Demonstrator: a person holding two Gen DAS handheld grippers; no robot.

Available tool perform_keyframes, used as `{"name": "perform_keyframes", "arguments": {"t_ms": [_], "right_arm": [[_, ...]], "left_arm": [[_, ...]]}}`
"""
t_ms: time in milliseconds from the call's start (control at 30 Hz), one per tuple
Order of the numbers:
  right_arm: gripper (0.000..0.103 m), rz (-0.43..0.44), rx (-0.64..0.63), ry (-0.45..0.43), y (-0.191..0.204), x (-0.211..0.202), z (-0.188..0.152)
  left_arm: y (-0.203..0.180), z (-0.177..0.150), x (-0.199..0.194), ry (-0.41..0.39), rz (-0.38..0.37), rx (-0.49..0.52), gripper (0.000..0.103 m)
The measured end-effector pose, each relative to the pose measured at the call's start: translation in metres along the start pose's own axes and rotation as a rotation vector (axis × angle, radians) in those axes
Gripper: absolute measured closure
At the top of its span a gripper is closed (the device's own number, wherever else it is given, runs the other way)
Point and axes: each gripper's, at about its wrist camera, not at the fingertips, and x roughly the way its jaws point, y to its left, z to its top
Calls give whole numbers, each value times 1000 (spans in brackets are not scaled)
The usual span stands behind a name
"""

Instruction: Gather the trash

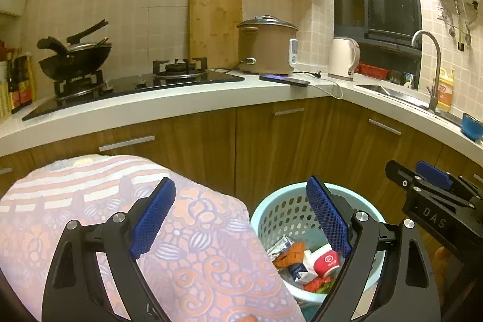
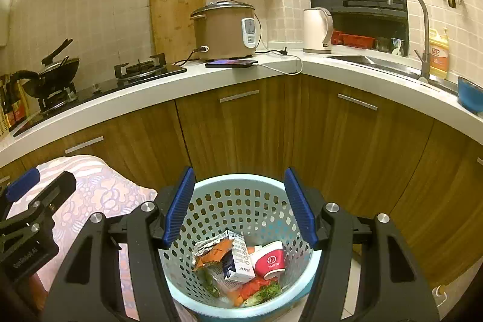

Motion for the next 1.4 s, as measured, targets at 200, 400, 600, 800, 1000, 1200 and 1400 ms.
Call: {"name": "perform_keyframes", "arguments": {"t_ms": [200, 400, 600, 800, 1000, 1200, 1400], "right_arm": [[42, 1, 2, -1, 1, -2, 1], [41, -12, -6, -4, 3, -4, 2], [41, -11, -5, -1, 4, -5, 2], [41, -11, -4, 0, 3, -4, 2], [41, -12, -5, -1, 3, -4, 2], [41, -15, -2, 4, 2, -5, -1], [41, -17, 0, 5, 3, -6, -3]], "left_arm": [[3, 0, 0, -2, 6, -11, 17], [5, 0, 0, 0, 5, -18, 17], [6, 0, 0, 7, 6, -30, 16], [6, 0, -1, 10, 7, -28, 13], [6, 0, -1, 11, 8, -28, 13], [5, 0, 0, 15, 5, -22, 13], [5, -1, 3, 25, 6, -20, 12]]}}
